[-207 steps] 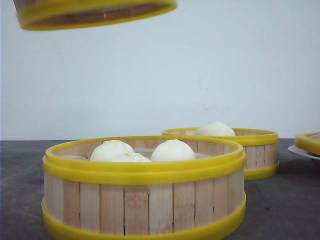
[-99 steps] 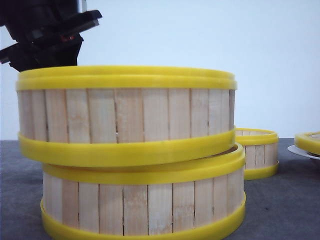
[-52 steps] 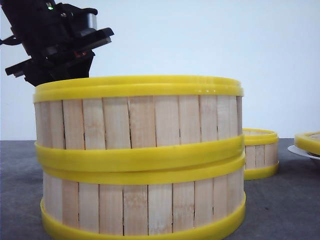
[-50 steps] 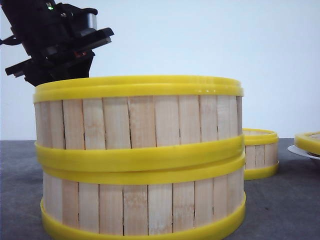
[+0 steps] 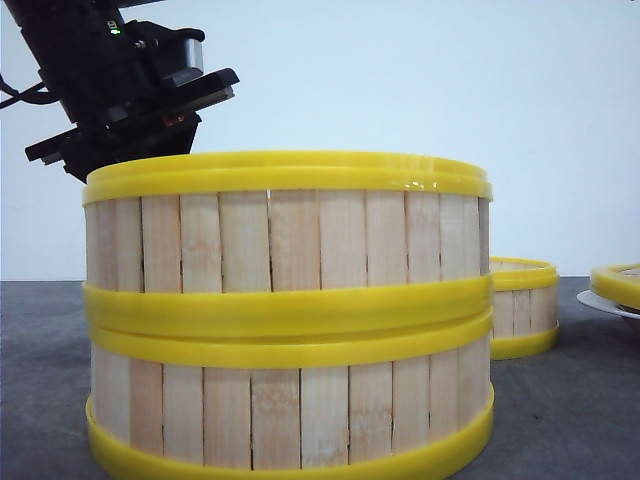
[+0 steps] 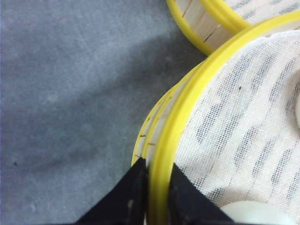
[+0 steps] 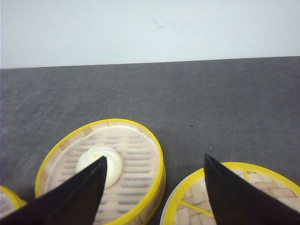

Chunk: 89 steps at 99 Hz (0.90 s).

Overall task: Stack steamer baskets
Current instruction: 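Lower the held basket onto the nearest basket and open the left gripper, then move the right gripper down onto the rim of the other bun basket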

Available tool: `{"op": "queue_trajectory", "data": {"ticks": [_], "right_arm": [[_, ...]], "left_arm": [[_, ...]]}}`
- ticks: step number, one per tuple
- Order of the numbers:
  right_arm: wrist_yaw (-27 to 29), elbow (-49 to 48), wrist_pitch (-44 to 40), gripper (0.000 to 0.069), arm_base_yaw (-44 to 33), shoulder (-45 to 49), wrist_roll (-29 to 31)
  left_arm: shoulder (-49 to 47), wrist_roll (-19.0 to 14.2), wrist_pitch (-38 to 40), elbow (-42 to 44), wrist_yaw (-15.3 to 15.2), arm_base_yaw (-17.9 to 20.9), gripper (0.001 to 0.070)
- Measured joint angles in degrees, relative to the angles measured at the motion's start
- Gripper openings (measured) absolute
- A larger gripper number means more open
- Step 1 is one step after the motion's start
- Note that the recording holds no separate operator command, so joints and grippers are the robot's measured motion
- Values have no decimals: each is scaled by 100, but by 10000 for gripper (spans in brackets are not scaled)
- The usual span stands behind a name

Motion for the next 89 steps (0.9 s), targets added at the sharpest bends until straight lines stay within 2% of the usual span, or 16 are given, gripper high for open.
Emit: {"op": "queue_trajectory", "data": {"ticks": [10, 25, 33, 55, 72, 89], "right_arm": [[0, 0, 0, 406, 0, 15, 0], [0, 0, 0, 406, 0, 35, 0], [-9, 0, 2, 406, 0, 74, 0], [-149, 0, 13, 406, 24, 243, 0], [-295, 11, 164, 406, 96, 584, 0], [-297, 404, 125, 406, 173, 1375, 0]], "left_arm": [[15, -24, -11, 0, 24, 0, 60], [76, -26, -4, -2, 20, 13, 282], [74, -26, 20, -2, 11, 9, 338], [-431, -26, 380, -4, -280, 11, 363], [-1556, -26, 868, -4, -505, 11, 363], [-2798, -26, 879, -4, -522, 11, 363]]}}
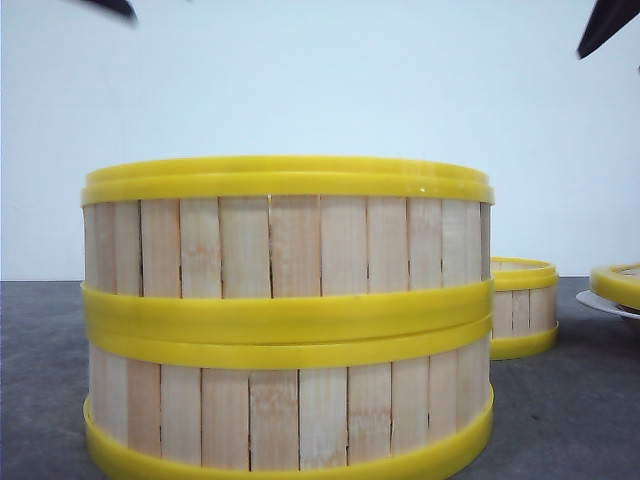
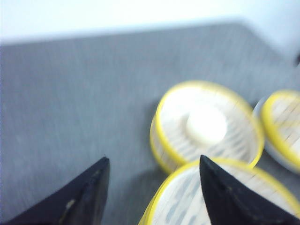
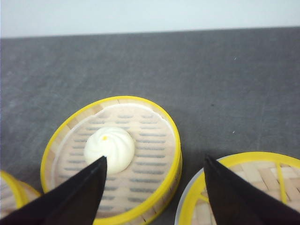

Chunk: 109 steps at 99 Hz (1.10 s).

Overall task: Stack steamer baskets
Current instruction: 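Move the right gripper down onto the rim of the other bun basket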

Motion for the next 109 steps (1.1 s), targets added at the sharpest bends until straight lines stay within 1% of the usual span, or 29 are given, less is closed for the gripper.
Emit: {"op": "queue_trajectory", "data": {"ticks": [12, 22, 23, 35, 43, 52, 62, 77, 91, 102, 109], "right_arm": [[-118, 544, -90, 406, 15, 717, -2], [-146, 1029, -236, 406, 20, 1410, -2], [-149, 1185, -291, 406, 20, 1661, 0], [-146, 1512, -385, 406, 20, 2439, 0], [-146, 1578, -404, 406, 20, 2896, 0], [-118, 1578, -422, 406, 20, 3366, 0], [-83, 1585, -400, 397, 20, 3864, 0], [52, 1589, -208, 343, 20, 4325, 2], [149, 1617, -94, 314, 26, 4494, 2], [321, 1631, -50, 222, 44, 4509, 2], [326, 1637, 28, 160, 46, 4509, 4]], "left_arm": [[-804, 0, -109, 0, 0, 0, 363], [-1340, 0, -374, 0, -7, 0, 363], [-1502, 0, -485, -13, -24, 0, 363], [-2120, -17, -688, -343, -42, 0, 363], [-2557, -129, -804, -752, -42, 0, 363], [-3016, -332, -1064, -1193, -39, 0, 363], [-3342, -555, -1495, -1344, -39, 0, 363], [-3567, -664, -1755, -1342, -39, 0, 363], [-3580, -737, -1873, -1342, -39, 0, 363], [-3582, -754, -1926, -1342, -39, 0, 363], [-3582, -765, -1926, -1342, -39, 0, 363]]}}
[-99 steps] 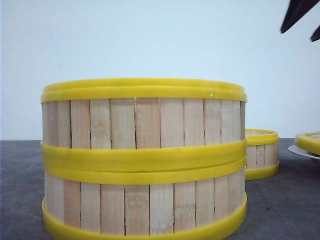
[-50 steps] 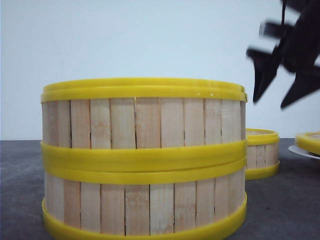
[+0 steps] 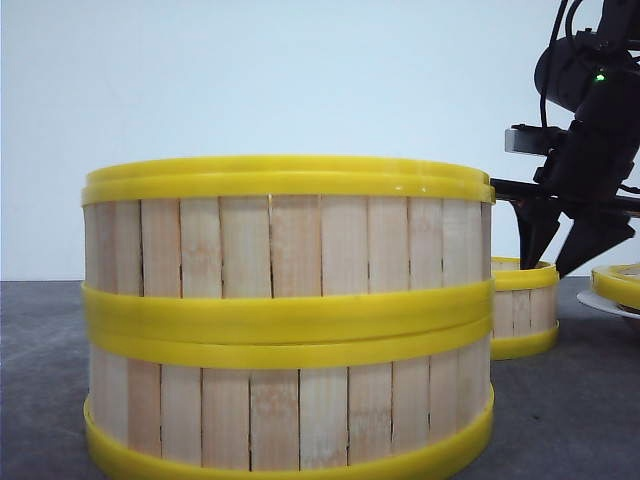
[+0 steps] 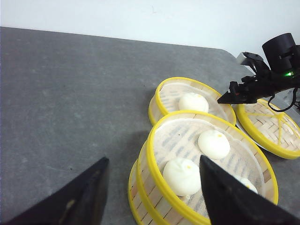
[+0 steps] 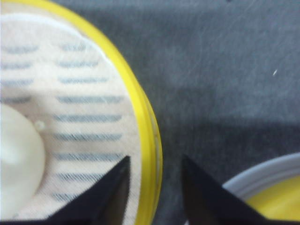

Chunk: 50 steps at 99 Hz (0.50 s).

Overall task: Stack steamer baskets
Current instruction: 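Move the right gripper down onto the rim of the other bun basket, then grasp the basket rim with the right gripper and lift it over the stack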

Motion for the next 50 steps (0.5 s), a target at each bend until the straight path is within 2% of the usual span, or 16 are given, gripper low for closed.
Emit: {"op": "queue_trajectory", "data": {"ticks": [9, 28, 40, 50], "right_arm": [[0, 4, 2, 129, 15, 17, 20], [2, 4, -76, 116, 92, 271, 42], [225, 24, -52, 43, 149, 302, 142], [354, 81, -44, 24, 166, 302, 166]], "left_arm": [[-2, -2, -2, 0, 0, 0, 363], [-2, -2, 0, 0, 0, 0, 361], [-2, -2, 0, 0, 0, 0, 359], [-2, -2, 0, 0, 0, 0, 359]]}}
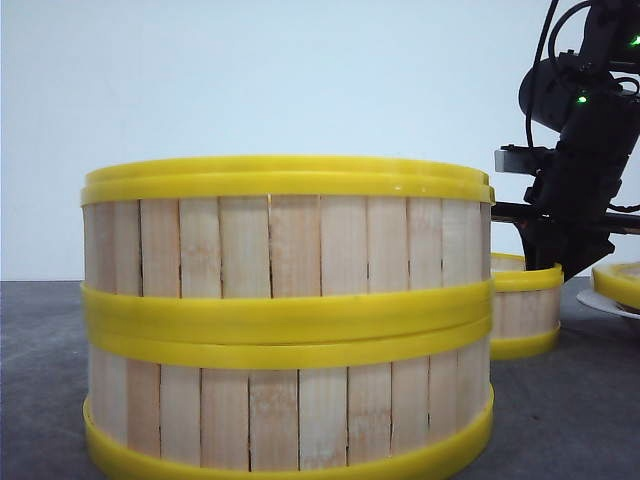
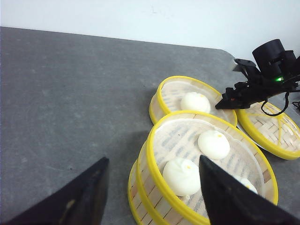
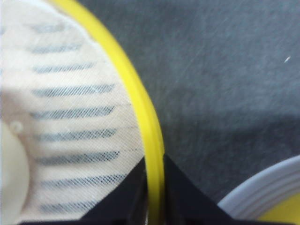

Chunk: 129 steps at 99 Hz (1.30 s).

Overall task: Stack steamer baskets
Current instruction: 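Grasp the basket rim with the right gripper and lift it over the stack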

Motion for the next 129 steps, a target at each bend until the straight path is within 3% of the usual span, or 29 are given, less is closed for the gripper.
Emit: {"op": "queue_trajectory", "data": {"ticks": [23, 47, 81, 102, 129], "right_arm": [[31, 374, -302, 22, 17, -68, 0], [-68, 1257, -907, 22, 17, -748, -52], [-1088, 1650, -1928, 22, 79, -2166, -271], [-1224, 1650, -2544, 22, 549, -2721, -531], [-1185, 1633, -3040, 22, 1506, -2673, -841]], "left_arm": [[0, 0, -2, 0, 0, 0, 359], [0, 4, -2, 0, 0, 0, 359], [0, 90, -15, 0, 0, 0, 359], [0, 197, -15, 0, 0, 0, 359], [0, 264, -15, 0, 0, 0, 359]]}}
